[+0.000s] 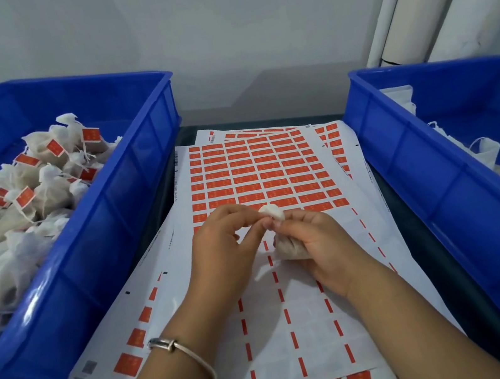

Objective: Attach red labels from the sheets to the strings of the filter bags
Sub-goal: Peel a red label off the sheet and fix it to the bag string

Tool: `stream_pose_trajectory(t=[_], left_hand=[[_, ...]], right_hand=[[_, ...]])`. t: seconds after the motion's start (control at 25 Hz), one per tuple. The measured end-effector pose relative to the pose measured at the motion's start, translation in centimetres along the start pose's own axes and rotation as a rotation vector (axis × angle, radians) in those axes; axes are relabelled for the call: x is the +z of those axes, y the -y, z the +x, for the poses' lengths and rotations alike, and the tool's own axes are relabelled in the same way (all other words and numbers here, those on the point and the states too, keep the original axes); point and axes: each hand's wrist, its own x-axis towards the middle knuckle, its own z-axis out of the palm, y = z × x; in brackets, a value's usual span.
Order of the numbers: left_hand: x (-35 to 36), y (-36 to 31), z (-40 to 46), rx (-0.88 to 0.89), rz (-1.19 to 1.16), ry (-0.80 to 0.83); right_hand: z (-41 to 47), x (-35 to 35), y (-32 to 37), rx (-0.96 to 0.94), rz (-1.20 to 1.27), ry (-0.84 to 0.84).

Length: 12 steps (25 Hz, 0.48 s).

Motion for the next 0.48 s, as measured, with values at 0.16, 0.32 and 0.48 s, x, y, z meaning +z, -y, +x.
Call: stream_pose_trajectory(t=[0.16, 0.32, 0.48], left_hand=[[-1.0, 0.3, 0.6, 0.035, 0.140, 0.103], [-2.9, 0.8, 1.2, 0.048, 0.260, 0.324], [-4.1, 1.0, 1.7, 0.033, 0.353, 0.286]], right_hand=[[0.0, 0.0, -0.1, -0.026, -0.086, 0.017], [-0.1, -0.5, -0.1, -0.060, -0.158, 0.113], [0.2, -1.2, -0.1, -0.076, -0.216, 0.172]])
